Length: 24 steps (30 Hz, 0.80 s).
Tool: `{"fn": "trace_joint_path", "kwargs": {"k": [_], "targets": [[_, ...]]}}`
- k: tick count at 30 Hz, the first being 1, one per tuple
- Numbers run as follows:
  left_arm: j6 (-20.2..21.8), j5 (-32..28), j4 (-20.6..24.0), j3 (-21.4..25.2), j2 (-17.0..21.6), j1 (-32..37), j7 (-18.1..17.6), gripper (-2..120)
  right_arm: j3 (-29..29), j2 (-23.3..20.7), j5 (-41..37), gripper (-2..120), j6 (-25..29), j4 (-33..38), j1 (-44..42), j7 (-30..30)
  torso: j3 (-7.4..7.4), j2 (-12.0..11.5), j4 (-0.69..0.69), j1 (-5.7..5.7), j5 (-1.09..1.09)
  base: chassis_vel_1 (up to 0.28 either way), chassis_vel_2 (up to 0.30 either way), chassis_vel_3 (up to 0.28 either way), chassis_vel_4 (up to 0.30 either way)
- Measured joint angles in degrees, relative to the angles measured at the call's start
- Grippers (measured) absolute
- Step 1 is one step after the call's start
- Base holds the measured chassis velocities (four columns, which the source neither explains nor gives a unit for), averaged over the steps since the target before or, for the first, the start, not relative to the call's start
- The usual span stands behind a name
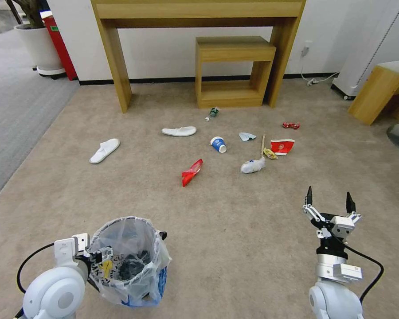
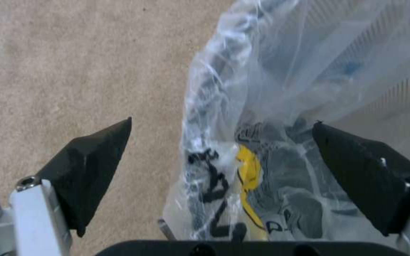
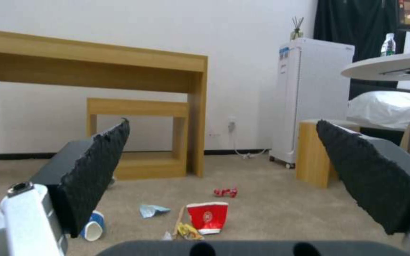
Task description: Pick up the trash bin and place the garbage on the floor into it.
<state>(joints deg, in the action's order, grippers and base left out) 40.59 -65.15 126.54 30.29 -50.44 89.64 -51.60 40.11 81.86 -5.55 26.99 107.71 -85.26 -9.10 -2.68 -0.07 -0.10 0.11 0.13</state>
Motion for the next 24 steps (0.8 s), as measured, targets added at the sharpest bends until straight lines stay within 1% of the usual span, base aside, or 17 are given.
{"fn": "trace_joint_path", "kwargs": {"k": [10, 24], "targets": [[0.08, 0.13, -1.81, -1.9, 0.13, -0.64, -0.44, 100, 0.12, 0.14, -0.05, 100, 0.27, -0.61, 0.08, -0.02, 0.0, 0.0, 0.0, 0.0, 0.0, 0.0, 0.0, 0.0, 0.0], [0.02, 0.2, -4.29, -3.01, 0.27, -1.61, -0.45, 100, -0.03, 0.4, 0.16, 100, 0.35, -1.45, 0.6, -0.01, 0.0, 0.0, 0.0, 0.0, 0.0, 0.0, 0.0, 0.0, 0.0]]}}
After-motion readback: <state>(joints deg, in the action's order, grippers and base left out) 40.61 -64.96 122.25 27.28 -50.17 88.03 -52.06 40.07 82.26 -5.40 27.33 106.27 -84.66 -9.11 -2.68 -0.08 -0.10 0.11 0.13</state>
